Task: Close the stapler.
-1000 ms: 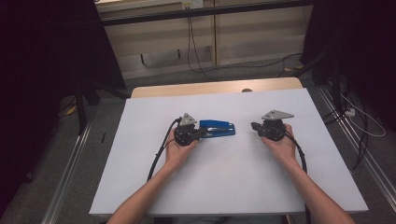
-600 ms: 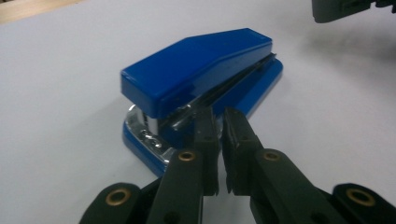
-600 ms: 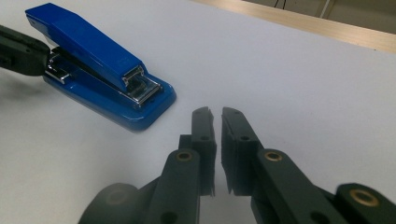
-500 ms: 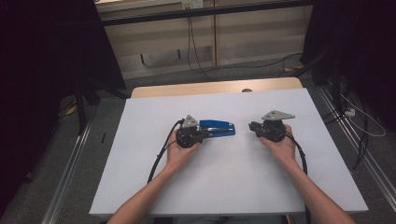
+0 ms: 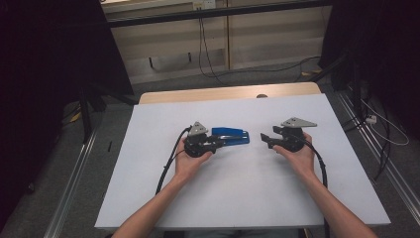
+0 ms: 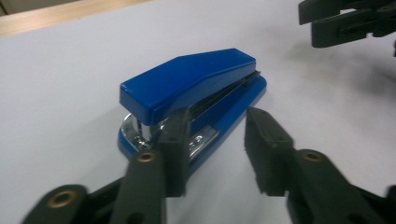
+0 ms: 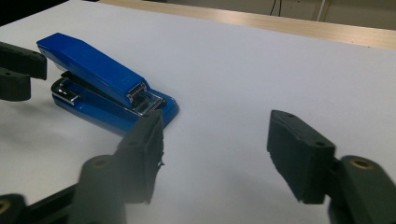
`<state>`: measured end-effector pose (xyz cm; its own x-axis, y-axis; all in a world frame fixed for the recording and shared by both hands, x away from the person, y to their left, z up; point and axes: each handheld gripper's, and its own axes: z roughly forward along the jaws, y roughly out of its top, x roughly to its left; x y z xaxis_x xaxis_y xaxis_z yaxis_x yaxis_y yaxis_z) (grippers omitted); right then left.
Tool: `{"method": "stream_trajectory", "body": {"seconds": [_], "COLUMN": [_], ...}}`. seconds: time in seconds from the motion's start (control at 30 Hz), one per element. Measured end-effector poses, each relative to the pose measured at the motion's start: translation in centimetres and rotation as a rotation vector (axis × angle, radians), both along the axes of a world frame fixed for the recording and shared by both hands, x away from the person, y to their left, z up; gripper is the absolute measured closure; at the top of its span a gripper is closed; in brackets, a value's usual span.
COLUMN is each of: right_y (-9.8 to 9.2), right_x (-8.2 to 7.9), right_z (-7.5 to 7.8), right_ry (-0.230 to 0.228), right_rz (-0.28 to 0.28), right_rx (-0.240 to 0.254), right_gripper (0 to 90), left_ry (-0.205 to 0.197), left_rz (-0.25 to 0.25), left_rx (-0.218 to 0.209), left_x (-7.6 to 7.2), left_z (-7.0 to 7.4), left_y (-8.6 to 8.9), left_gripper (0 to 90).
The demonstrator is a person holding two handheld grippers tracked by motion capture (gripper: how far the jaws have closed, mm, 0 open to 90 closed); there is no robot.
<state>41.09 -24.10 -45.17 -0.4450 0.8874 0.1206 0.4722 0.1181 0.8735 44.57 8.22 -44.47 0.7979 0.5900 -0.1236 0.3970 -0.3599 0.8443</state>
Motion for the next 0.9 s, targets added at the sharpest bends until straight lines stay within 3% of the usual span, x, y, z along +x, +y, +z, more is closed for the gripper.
{"method": "stream_trajectory", "body": {"seconds": [0.13,0.37,0.57,0.7,0.77,0.9], "right_y": [0.0,-0.1,0.1,0.5,0.6,0.8], "right_x": [-0.3,-0.7,-0.9,-1.1,-1.2,-1.7], "right_z": [0.0,0.5,0.8,0.8,0.8,1.0], "right_ry": [0.0,-0.039,-0.049,-0.059,-0.06,-0.068], "right_rz": [-0.008,-0.02,-0.018,-0.004,-0.002,-0.004], "right_rx": [-0.006,0.007,0.015,0.016,0.013,0.018], "right_gripper": [24.4,10.8,4.8,2.8,2.9,3.0], "left_ry": [-0.007,-0.033,-0.047,-0.058,-0.058,-0.073], "left_rz": [0.021,0.053,0.088,0.109,0.083,0.055], "left_rx": [-0.003,0.001,0.023,0.01,-0.019,-0.033], "left_x": [-0.3,-0.7,-0.8,-0.8,-1.0,-1.7], "left_z": [0.2,0.6,0.8,1.1,1.3,1.5], "left_y": [0.3,0.7,1.5,1.9,2.0,1.8], "left_gripper": [49.7,29.3,17.8,10.0,7.8,4.0]}}
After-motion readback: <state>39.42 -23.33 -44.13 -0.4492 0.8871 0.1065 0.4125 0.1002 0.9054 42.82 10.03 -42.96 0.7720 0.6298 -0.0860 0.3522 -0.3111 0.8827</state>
